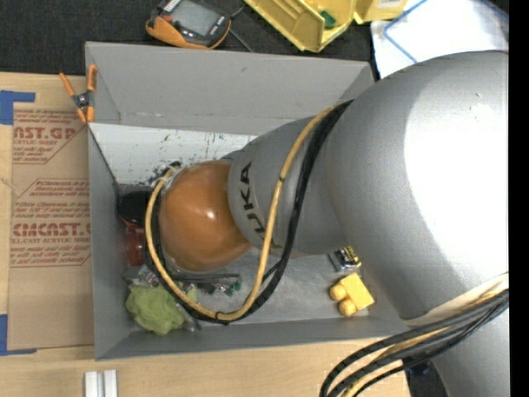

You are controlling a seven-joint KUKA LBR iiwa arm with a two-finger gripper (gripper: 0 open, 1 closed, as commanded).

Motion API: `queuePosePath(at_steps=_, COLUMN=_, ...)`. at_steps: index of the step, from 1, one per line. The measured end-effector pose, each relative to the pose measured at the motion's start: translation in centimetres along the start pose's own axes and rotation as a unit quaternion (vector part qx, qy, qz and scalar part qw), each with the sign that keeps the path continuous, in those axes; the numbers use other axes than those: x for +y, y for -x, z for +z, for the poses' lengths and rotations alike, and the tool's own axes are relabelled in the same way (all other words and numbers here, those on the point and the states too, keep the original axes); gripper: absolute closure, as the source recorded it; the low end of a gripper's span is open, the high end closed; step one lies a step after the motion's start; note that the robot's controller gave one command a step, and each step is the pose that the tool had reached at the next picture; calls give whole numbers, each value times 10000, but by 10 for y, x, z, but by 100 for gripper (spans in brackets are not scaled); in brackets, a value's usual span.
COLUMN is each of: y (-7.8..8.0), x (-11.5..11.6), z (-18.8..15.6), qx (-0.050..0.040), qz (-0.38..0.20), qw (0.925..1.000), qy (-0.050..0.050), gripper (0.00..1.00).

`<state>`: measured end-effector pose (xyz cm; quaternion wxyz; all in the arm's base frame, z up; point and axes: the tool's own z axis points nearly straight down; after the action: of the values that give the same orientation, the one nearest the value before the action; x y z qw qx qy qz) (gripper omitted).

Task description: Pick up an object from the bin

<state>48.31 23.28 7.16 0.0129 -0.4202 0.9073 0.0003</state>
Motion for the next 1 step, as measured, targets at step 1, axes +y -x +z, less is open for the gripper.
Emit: queuePosePath(at_steps=1, y=5, x=-13, z=2, qx=90, qz=-946, qw=9954, qy=91, gripper=100)
